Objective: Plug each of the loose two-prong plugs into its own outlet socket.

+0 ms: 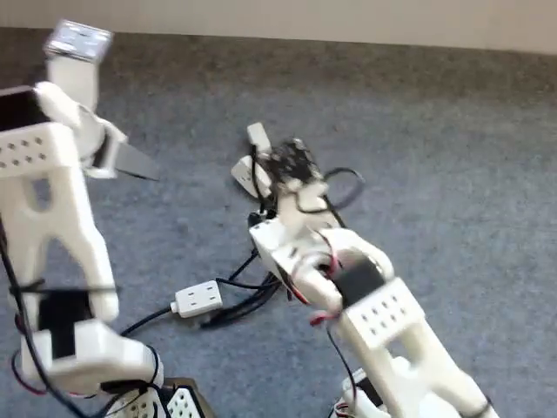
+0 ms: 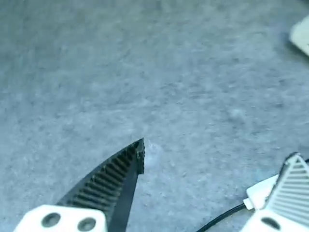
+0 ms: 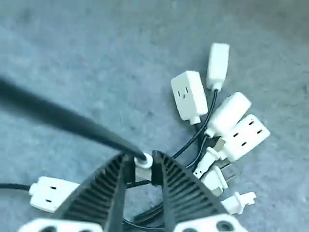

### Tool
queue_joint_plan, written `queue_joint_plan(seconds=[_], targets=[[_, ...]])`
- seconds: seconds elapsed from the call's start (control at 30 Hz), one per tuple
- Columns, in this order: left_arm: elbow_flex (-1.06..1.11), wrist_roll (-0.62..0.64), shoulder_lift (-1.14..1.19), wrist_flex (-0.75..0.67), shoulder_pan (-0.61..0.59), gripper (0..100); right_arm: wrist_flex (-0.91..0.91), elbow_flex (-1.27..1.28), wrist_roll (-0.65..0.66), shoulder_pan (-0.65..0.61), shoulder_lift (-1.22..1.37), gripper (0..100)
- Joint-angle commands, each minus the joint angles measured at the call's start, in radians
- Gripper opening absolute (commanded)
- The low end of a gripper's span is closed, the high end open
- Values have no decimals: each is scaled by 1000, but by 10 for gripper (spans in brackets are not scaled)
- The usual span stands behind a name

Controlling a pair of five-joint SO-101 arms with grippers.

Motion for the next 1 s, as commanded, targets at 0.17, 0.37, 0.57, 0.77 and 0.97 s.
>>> queue_joint_plan(seconds=[0.17,0.37,0.57,0.77,0.97], targets=[[964,38,-723,-512,243,421,-24,202,-17,-28,-332,6],[1339,40,-1124,-583,340,425,-67,228,-17,-142,-308,6],[1517,95,-1363,-582,372,425,-99,217,-20,-147,-205,6],[1623,94,-1448,-582,433,425,-143,205,-25,-145,-124,6],[1658,95,-1445,-612,456,423,-79,154,-69,-151,-99,6]])
